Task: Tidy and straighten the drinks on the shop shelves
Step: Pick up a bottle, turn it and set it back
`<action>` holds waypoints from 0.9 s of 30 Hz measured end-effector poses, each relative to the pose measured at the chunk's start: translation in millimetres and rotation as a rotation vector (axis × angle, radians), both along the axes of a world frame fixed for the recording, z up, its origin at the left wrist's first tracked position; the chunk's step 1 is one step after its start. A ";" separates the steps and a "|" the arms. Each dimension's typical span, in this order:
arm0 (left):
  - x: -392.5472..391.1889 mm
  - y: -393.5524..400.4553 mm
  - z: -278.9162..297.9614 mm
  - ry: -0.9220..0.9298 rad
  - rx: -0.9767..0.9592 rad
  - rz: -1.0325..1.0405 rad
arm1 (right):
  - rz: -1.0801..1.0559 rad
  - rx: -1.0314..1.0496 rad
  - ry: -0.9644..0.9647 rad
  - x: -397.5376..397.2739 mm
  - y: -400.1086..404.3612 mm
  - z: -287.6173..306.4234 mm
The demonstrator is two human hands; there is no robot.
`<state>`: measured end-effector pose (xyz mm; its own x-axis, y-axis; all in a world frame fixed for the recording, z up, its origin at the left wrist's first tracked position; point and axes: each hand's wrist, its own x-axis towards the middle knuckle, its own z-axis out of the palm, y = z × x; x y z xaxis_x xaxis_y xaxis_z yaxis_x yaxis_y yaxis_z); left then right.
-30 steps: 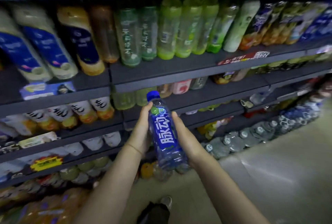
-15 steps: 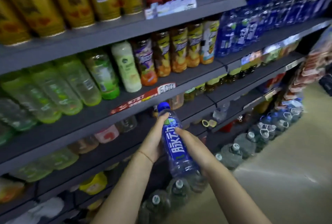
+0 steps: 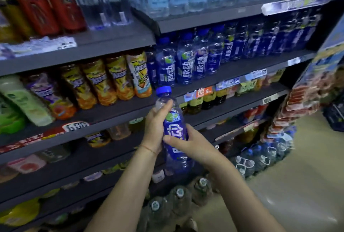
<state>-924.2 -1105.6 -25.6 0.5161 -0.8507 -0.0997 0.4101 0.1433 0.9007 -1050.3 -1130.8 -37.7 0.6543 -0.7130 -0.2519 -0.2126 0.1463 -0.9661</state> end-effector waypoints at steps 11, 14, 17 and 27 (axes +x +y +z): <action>-43.3 -199.9 60.1 -0.420 -0.288 -0.204 | -0.264 -0.635 -0.018 -52.7 -231.5 31.5; -48.5 -252.3 59.3 -0.559 -0.141 -0.133 | -0.377 -0.607 -0.045 -69.4 -290.9 31.7; -48.2 -298.8 36.1 -0.704 0.101 0.087 | -0.360 -0.613 0.012 -74.3 -349.1 34.7; -89.6 -364.1 11.3 -1.315 0.787 0.678 | 0.009 -0.604 0.186 -43.1 -471.5 14.0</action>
<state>-1013.8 -1469.7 -14.3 0.8173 -0.4106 0.4043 -0.5728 -0.6562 0.4913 -1093.4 -1602.2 -23.8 0.6451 -0.7596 0.0829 -0.3840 -0.4160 -0.8243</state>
